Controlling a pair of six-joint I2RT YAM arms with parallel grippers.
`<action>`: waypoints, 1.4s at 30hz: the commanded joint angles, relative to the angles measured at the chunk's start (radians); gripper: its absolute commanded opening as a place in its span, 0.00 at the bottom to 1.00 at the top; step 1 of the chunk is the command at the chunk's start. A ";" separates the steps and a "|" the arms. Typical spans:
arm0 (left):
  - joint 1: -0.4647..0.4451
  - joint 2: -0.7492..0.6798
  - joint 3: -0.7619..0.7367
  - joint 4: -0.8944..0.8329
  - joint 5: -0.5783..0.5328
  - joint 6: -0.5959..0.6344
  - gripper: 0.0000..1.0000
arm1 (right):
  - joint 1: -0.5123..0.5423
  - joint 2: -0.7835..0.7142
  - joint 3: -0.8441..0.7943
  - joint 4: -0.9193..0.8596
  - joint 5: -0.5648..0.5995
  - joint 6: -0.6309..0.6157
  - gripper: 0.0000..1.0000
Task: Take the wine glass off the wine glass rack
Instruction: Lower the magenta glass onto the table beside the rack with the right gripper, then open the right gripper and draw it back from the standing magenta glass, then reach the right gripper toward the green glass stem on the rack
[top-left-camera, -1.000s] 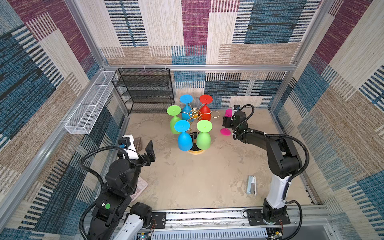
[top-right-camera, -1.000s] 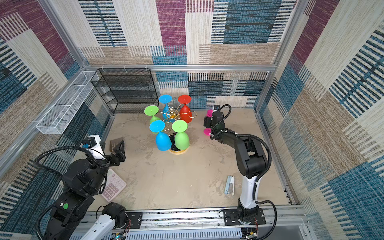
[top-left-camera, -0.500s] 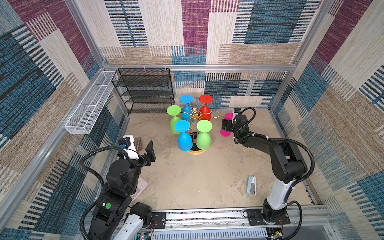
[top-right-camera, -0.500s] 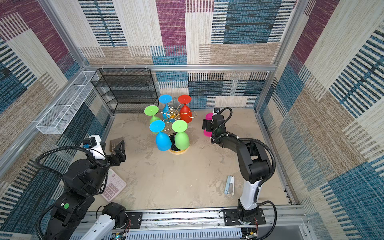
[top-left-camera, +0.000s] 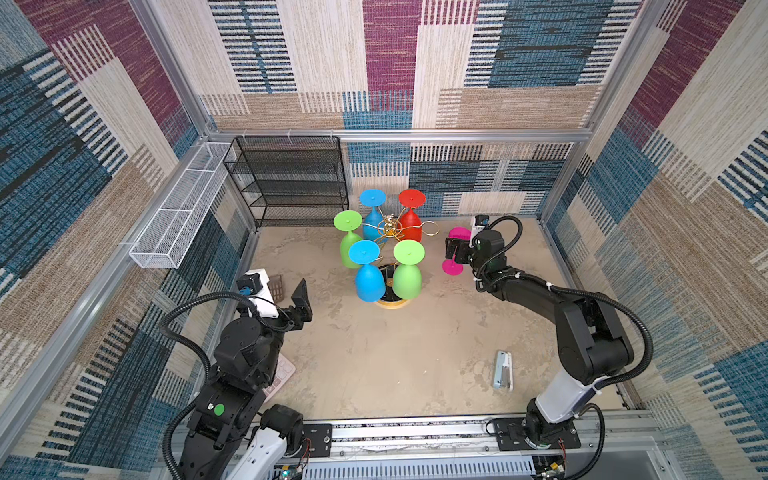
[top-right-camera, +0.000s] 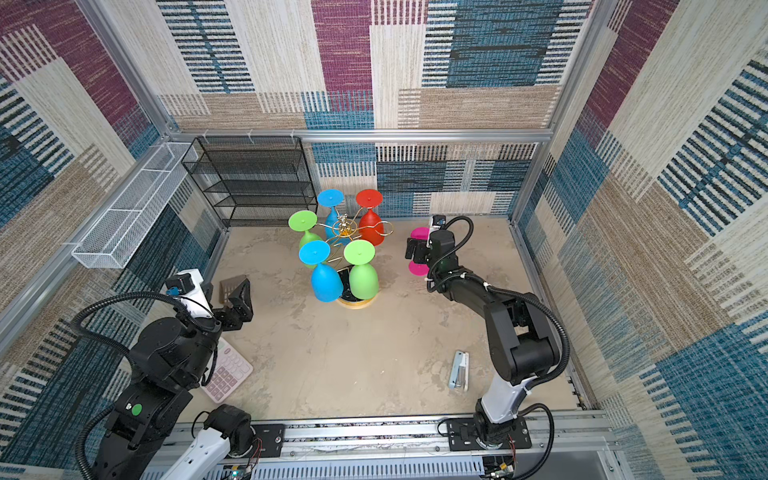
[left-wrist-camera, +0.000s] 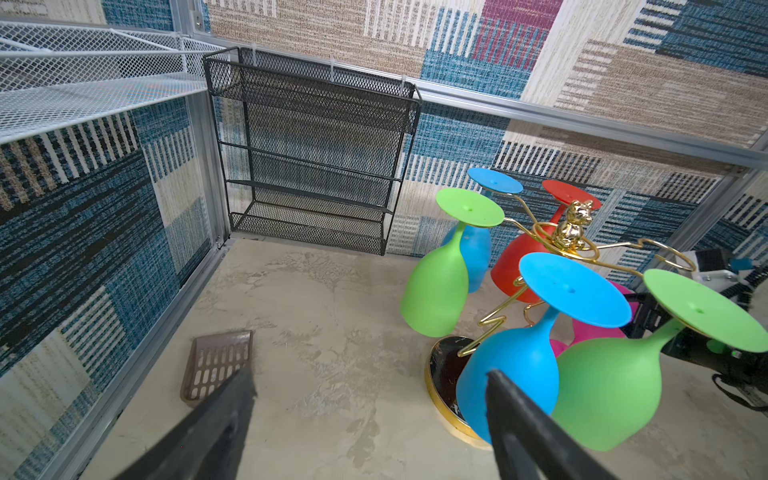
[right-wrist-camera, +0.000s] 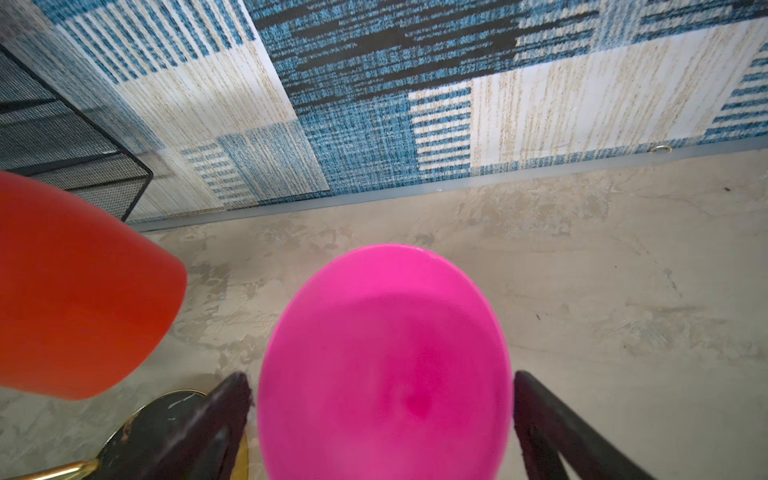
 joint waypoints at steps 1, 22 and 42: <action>0.001 0.008 -0.003 0.047 -0.014 -0.020 0.89 | 0.002 -0.048 -0.006 -0.010 -0.032 0.020 0.99; 0.016 0.163 0.053 0.132 0.136 -0.113 0.89 | 0.002 -0.682 -0.043 -0.420 -0.508 0.157 0.79; 0.040 0.170 0.039 0.119 0.282 -0.162 0.88 | 0.138 -0.521 -0.046 -0.204 -0.751 0.426 0.50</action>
